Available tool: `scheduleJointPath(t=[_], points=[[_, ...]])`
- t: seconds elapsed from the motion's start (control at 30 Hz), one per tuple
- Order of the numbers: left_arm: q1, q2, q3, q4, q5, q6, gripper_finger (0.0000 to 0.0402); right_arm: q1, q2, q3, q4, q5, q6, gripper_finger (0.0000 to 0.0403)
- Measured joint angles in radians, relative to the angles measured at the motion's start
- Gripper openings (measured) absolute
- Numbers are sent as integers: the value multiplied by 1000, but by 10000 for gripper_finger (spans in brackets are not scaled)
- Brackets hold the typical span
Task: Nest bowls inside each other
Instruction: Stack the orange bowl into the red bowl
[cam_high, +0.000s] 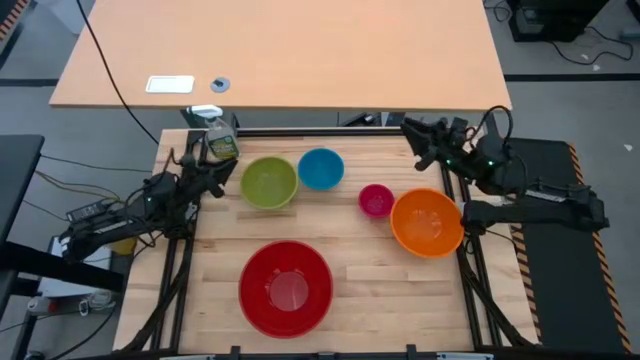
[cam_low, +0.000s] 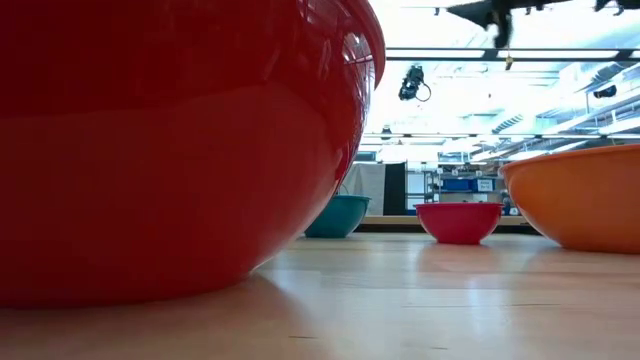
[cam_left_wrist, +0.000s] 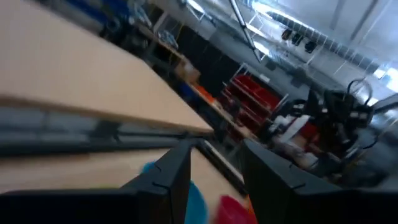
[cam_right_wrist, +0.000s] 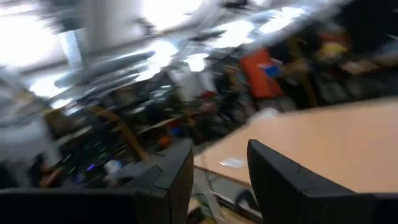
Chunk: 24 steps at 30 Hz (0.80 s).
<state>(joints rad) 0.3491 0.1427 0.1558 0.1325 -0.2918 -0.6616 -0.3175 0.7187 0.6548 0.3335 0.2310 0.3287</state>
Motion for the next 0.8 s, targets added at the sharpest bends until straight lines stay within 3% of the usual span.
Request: scheduleJointPath(t=[0.13,0.37,0.6,0.7,0.8], points=[[0,73,0,136,1,-147,141,-33,61,0,88,-145,-98,158],[1,141,0,335,-11,-271,141,-65,165,0,4,-215,-62,158],[0,183,0,491,-4,-273,141,-65,256,0,-65,-403,-74,158],[-3,207,1,512,15,-245,141,-65,278,38,-199,-429,-87,158],[-27,249,19,509,18,-240,141,-60,297,134,-436,-512,-222,158]])
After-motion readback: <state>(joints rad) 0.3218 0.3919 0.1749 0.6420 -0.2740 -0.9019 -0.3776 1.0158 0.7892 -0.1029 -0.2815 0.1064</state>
